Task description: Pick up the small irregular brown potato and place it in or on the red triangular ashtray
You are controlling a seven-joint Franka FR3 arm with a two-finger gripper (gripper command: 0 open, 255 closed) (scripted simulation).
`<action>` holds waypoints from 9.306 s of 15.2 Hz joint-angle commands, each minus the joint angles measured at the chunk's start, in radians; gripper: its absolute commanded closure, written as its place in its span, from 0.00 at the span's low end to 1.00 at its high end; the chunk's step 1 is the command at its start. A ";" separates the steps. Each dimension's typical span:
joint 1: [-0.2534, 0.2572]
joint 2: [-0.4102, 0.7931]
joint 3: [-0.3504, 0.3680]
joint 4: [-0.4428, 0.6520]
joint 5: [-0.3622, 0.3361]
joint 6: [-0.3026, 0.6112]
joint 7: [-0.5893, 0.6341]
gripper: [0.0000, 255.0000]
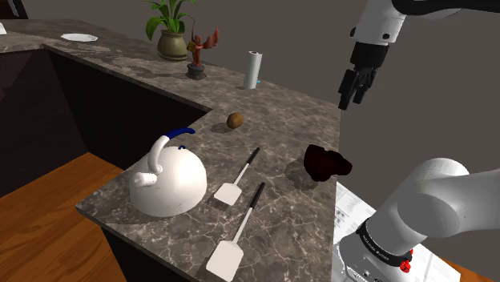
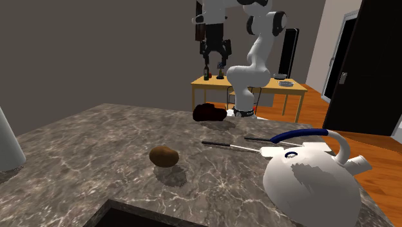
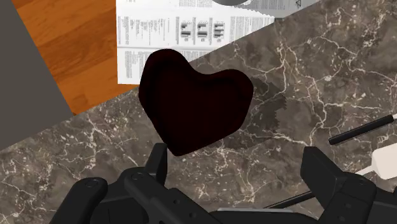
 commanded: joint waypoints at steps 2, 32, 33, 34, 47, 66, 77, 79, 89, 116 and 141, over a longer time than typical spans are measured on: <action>-0.001 0.032 0.019 0.007 0.014 0.019 0.038 0.00; -0.006 1.292 0.200 0.949 0.006 0.168 0.988 0.00; -0.002 1.341 0.193 1.010 0.005 0.152 1.009 0.00; 0.002 1.392 0.186 1.076 0.004 0.133 1.029 0.00; 0.003 1.473 0.171 1.076 0.005 0.204 1.068 0.00; 0.004 1.457 0.173 1.105 0.007 0.160 1.068 1.00; 0.007 1.433 0.175 1.214 0.010 0.027 1.068 1.00; 0.008 1.432 0.175 1.239 0.010 0.001 1.069 1.00; -0.022 1.263 0.177 1.051 0.023 0.020 1.050 1.00; -0.178 0.213 0.033 -0.170 -0.013 0.199 0.770 1.00; -0.179 0.284 0.030 -0.296 -0.017 0.394 0.780 0.00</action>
